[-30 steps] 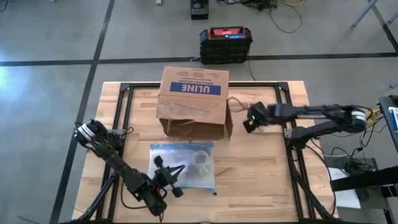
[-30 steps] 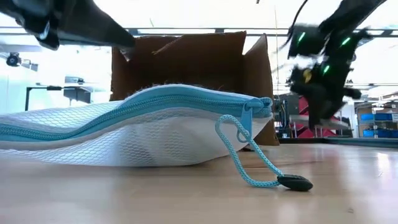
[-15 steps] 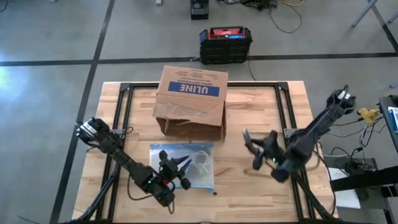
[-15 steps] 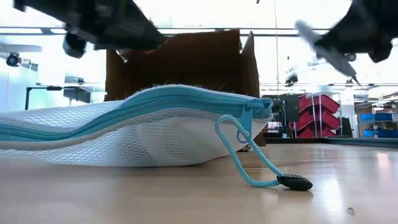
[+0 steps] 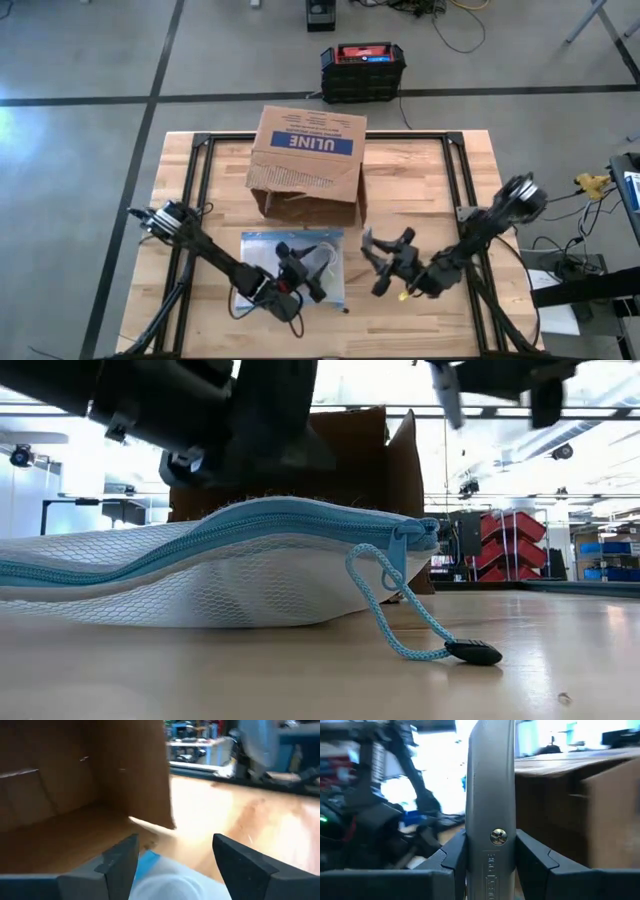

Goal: Pack items into zip bag
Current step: Break down the cardboard box until it is completely flat

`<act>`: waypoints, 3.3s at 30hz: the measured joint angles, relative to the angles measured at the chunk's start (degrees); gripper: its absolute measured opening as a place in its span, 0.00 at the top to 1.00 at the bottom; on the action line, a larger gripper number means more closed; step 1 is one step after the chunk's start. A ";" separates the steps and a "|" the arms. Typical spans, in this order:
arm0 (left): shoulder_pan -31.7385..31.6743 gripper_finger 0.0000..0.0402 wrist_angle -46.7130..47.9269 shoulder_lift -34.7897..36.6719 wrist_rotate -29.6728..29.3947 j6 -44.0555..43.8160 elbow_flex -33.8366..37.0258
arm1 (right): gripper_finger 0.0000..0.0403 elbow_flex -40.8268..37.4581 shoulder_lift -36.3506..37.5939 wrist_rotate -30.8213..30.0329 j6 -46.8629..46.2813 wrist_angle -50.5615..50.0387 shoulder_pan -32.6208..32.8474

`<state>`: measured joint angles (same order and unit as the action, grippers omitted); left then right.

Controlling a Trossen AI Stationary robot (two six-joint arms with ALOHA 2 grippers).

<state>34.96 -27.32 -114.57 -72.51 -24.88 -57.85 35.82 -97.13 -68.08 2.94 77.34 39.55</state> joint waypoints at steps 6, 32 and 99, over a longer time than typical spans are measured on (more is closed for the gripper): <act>0.26 0.42 -7.25 -5.66 1.52 7.00 -4.63 | 0.73 7.64 -10.22 4.93 3.11 4.53 -4.33; -0.50 0.65 -7.23 -8.91 -9.29 18.90 -17.41 | 0.73 13.69 -12.45 11.07 8.50 1.18 -3.34; 5.17 0.77 -3.65 -0.49 16.03 34.93 -18.86 | 0.86 13.74 3.74 46.78 13.39 -32.80 -2.76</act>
<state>40.12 -30.97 -115.07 -56.48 10.05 -76.71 49.56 -93.38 -21.30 16.33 44.54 36.79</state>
